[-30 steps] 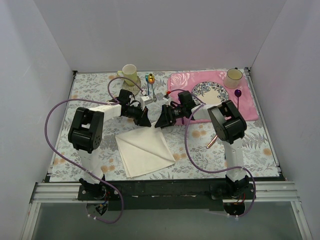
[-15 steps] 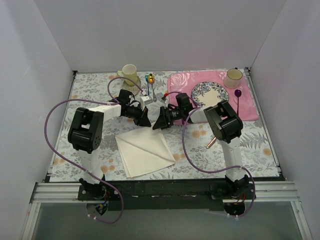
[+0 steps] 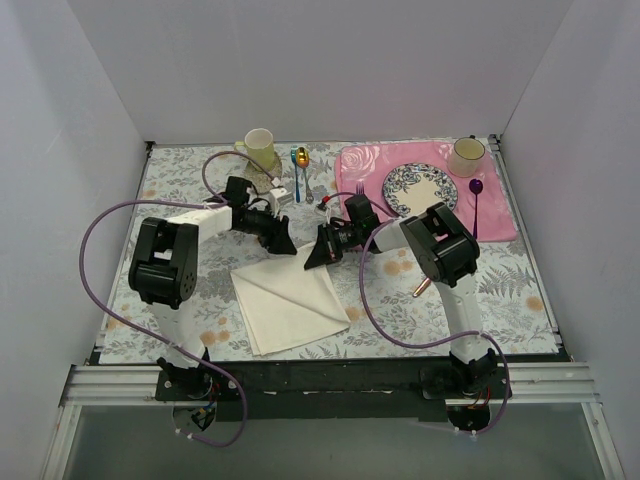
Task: Fold the napkin into a case and place the utensils inside
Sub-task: Pick up the upper triangle-folded napkin from the center of the board.
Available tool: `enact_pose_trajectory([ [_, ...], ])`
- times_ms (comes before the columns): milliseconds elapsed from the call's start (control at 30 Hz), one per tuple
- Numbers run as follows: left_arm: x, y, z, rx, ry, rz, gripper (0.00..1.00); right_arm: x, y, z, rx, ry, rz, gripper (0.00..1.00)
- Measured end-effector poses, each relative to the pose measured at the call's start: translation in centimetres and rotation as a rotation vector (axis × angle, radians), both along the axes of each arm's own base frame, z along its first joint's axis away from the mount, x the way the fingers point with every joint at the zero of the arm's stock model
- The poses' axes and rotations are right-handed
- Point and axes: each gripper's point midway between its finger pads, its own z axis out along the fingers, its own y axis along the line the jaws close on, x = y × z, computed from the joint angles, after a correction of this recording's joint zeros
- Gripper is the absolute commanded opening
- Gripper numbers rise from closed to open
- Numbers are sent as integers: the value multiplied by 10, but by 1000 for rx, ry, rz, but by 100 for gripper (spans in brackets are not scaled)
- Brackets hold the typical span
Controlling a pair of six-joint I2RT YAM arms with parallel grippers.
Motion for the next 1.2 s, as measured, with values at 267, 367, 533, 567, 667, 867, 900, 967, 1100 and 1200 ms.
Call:
enact_pose_trajectory([
  [267,2,76,3,9,63,104,85,-2,0,-1,-32,-70,-2,1],
  [367,-12,86,-2,23,90,76,85,-5,2,0,-42,-120,12,1],
  [533,-29,90,-12,16,125,21,85,-14,5,5,-57,-223,53,1],
  [567,-32,90,-13,12,131,11,85,-16,5,8,-58,-243,59,1],
  [667,-41,88,-15,-14,151,-24,85,-19,7,17,-50,-300,81,1],
  [867,-49,92,-17,-54,156,-34,84,-15,7,36,-25,-398,97,1],
  [900,-49,94,-17,-60,158,-27,84,-15,7,39,-22,-410,98,1],
  [967,-49,96,-17,-71,164,-13,82,-14,7,45,-14,-434,101,1],
  [1100,-49,100,-18,-80,173,-1,73,-15,6,60,8,-487,111,1],
  [1200,-49,101,-20,-88,176,-8,69,-16,5,70,25,-523,119,1],
])
